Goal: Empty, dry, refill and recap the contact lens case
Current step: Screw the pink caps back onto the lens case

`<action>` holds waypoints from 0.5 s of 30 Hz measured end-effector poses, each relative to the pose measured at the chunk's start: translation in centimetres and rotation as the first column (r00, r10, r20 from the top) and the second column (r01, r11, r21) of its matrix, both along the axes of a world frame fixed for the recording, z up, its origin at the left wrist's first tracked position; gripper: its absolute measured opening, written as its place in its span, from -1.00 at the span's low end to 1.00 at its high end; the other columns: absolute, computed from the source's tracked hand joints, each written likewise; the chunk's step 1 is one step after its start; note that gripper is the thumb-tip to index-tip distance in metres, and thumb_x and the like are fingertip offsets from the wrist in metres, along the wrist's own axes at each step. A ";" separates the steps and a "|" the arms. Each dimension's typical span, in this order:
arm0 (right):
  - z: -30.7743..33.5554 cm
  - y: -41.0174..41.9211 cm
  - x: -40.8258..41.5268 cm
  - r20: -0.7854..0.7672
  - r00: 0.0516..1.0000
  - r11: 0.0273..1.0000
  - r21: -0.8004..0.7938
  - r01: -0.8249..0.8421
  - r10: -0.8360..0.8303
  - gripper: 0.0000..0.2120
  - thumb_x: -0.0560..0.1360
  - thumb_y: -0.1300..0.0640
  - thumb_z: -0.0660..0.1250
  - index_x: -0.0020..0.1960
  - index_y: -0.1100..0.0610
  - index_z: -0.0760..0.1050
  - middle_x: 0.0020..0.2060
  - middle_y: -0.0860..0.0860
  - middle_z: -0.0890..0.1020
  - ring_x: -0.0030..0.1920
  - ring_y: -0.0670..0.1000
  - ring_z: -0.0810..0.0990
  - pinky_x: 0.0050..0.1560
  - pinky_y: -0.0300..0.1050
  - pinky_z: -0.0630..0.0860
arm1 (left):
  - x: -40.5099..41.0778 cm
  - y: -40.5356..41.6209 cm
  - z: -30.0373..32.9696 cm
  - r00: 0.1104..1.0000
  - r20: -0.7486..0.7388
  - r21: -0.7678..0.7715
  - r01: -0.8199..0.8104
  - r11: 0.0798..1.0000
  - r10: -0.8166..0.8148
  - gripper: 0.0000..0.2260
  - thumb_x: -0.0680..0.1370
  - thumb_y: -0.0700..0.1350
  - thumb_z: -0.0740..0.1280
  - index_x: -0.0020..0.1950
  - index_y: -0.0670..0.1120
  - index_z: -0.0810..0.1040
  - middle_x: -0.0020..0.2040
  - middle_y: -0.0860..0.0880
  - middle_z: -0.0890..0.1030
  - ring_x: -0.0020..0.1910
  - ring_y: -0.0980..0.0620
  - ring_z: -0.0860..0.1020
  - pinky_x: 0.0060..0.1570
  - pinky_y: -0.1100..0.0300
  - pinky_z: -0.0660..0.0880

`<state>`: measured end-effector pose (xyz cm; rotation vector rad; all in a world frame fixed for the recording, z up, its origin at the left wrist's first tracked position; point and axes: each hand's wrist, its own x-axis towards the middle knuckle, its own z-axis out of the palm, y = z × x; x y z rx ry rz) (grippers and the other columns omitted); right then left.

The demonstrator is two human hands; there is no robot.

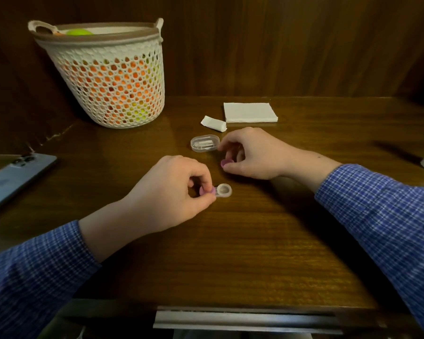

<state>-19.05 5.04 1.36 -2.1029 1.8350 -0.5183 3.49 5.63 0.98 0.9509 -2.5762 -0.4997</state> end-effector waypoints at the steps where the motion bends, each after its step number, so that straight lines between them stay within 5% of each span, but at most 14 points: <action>1: 0.2 0.2 -0.4 -0.036 0.999 1.000 0.013 -0.005 0.005 -0.63 0.52 0.05 0.49 0.31 0.00 0.57 -0.09 -0.16 0.64 -0.18 -0.18 0.62 -0.25 -0.38 0.45 | -0.1 -0.1 0.0 1.000 -0.002 0.007 0.002 1.000 -0.002 -0.96 0.50 0.04 0.51 -0.09 0.12 0.69 -0.15 0.20 0.64 -0.12 0.22 0.56 -0.27 0.42 0.38; 8: 2.3 4.5 -4.8 -0.076 0.997 0.999 0.044 -0.021 0.025 -0.84 0.51 0.05 0.46 0.06 -0.14 0.58 -0.04 -0.20 0.64 -0.05 -0.17 0.64 -0.12 -0.33 0.59 | -2.6 -0.2 0.0 0.998 -0.016 0.024 0.069 0.997 -0.069 -0.96 0.50 -0.01 0.52 -0.11 0.11 0.68 -0.18 0.18 0.64 -0.07 0.25 0.56 -0.28 0.44 0.45; 12: 2.0 6.7 -6.6 0.181 0.983 1.000 -0.005 0.013 -0.012 -0.83 0.46 0.18 0.50 0.01 -0.01 0.63 -0.09 -0.11 0.68 -0.02 -0.13 0.67 0.01 -0.21 0.66 | -4.6 -0.2 0.1 0.994 -0.001 0.003 0.108 0.994 -0.108 -0.96 0.52 0.00 0.49 -0.11 0.11 0.67 -0.17 0.18 0.64 -0.12 0.23 0.57 -0.20 0.38 0.43; 15: 1.4 7.2 -7.0 0.479 0.878 1.000 -0.004 0.022 -0.017 -0.84 0.48 0.38 0.47 0.03 0.24 0.60 -0.05 0.13 0.70 -0.03 0.06 0.74 0.00 -0.06 0.69 | -5.6 -0.1 -0.2 0.991 0.008 0.004 0.132 0.991 -0.132 -0.97 0.52 0.00 0.48 -0.09 0.10 0.65 -0.15 0.16 0.61 -0.09 0.23 0.54 -0.27 0.41 0.42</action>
